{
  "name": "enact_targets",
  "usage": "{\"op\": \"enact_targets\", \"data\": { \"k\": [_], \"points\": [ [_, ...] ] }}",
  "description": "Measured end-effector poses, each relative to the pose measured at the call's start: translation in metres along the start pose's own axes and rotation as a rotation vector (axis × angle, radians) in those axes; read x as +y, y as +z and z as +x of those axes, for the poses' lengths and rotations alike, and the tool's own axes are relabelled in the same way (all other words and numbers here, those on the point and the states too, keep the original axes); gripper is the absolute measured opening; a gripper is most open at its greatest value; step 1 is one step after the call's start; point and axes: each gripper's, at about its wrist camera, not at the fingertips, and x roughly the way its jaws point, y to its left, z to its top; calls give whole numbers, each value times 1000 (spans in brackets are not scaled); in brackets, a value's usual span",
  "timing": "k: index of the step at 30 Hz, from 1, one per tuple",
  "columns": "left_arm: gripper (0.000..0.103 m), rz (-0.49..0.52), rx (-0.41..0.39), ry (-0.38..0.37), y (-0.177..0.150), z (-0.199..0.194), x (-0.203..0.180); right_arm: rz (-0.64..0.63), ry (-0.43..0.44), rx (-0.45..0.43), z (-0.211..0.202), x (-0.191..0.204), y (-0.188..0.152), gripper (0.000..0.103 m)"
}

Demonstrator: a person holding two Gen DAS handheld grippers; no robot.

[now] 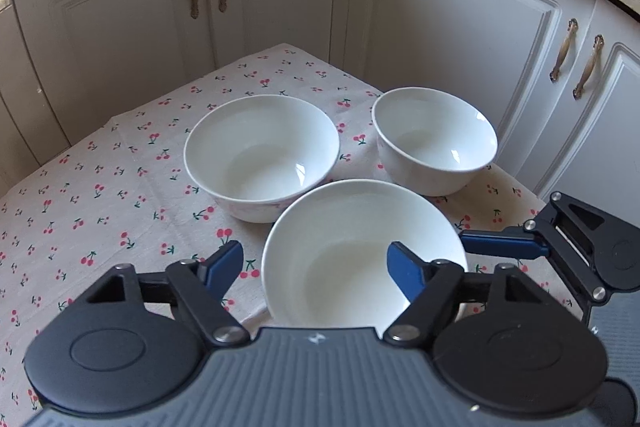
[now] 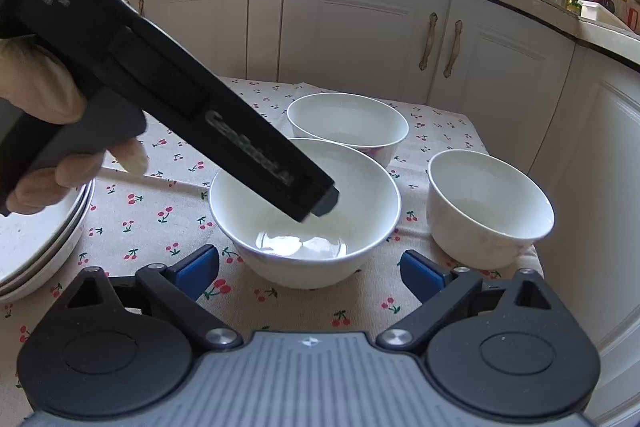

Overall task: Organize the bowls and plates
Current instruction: 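Grasp the rim of the white bowl with the left gripper, then lift the bowl with the left gripper and carry it toward the plate stack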

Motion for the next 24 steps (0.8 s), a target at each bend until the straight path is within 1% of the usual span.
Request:
{"op": "enact_targets", "data": {
  "k": [5, 7, 14, 21, 24],
  "points": [
    [77, 19, 6, -19, 2, 4, 0, -27, 5, -10, 0, 4, 1, 94],
    [74, 28, 11, -23, 3, 5, 0, -33, 4, -14, 1, 4, 1, 91],
    [72, 44, 26, -51, 4, 11, -2, -29, 5, -16, 2, 1, 2, 89],
    [72, 22, 24, -80, 5, 13, 1, -26, 4, -18, 3, 0, 3, 88],
    [72, 21, 26, -78, 5, 12, 0, -24, 5, -13, 3, 1, 3, 88]
  ]
}}
